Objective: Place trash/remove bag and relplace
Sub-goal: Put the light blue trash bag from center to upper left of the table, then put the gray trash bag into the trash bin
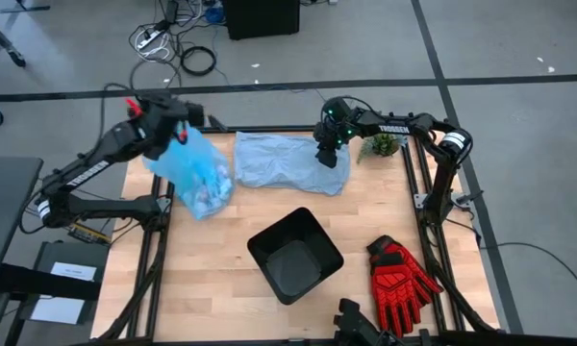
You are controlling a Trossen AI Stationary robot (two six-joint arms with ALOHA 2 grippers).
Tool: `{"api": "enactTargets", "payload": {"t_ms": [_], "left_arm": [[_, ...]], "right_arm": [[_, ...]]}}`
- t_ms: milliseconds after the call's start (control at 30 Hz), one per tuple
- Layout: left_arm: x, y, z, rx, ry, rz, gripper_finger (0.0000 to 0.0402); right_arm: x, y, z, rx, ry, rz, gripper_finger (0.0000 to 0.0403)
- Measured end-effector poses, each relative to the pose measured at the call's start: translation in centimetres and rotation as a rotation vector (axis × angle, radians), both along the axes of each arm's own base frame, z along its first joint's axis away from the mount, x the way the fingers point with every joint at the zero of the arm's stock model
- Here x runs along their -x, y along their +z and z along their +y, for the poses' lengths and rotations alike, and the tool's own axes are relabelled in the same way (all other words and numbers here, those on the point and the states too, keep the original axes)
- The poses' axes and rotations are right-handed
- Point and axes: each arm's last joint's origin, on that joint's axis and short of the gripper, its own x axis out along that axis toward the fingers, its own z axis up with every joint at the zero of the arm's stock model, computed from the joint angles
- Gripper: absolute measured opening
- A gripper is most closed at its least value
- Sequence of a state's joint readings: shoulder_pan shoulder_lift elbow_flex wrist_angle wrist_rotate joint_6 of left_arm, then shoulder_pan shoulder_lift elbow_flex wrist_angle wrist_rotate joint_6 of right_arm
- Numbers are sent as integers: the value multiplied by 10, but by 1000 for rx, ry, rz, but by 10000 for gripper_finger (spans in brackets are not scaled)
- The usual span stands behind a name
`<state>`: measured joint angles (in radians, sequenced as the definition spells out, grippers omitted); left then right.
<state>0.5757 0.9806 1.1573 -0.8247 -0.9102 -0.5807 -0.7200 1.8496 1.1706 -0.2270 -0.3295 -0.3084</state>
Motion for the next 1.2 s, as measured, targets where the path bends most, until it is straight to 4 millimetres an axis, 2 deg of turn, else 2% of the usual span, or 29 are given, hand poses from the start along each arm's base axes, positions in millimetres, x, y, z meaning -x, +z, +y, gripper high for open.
{"api": "enactTargets", "payload": {"t_ms": [67, 167, 300, 433, 567, 700, 867, 1200], "left_arm": [[-8, -8, 4, 49, -85, -113, 389], [-13, -10, 11, 182, -253, -276, 388], [-6, -7, 11, 385, -316, -312, 388], [-7, 11, 6, 480, -465, -402, 388], [0, 39, 1, 467, -564, -481, 388], [16, 57, -9, 489, -536, -370, 388], [32, 60, -18, 558, -470, -89, 388], [36, 60, -22, 603, -438, -40, 388]], "right_arm": [[0, 0, 0, -5, 2, 1, 177], [1, -1, 1, -19, 3, 13, 176], [3, -2, 2, -41, 11, 18, 177], [3, -2, 3, -54, 16, 18, 176], [3, -2, 3, -60, 20, 16, 177], [2, -2, 3, -67, 29, 4, 175], [2, -2, 3, -72, 36, -2, 174], [3, -2, 4, -112, 19, -9, 172]]}}
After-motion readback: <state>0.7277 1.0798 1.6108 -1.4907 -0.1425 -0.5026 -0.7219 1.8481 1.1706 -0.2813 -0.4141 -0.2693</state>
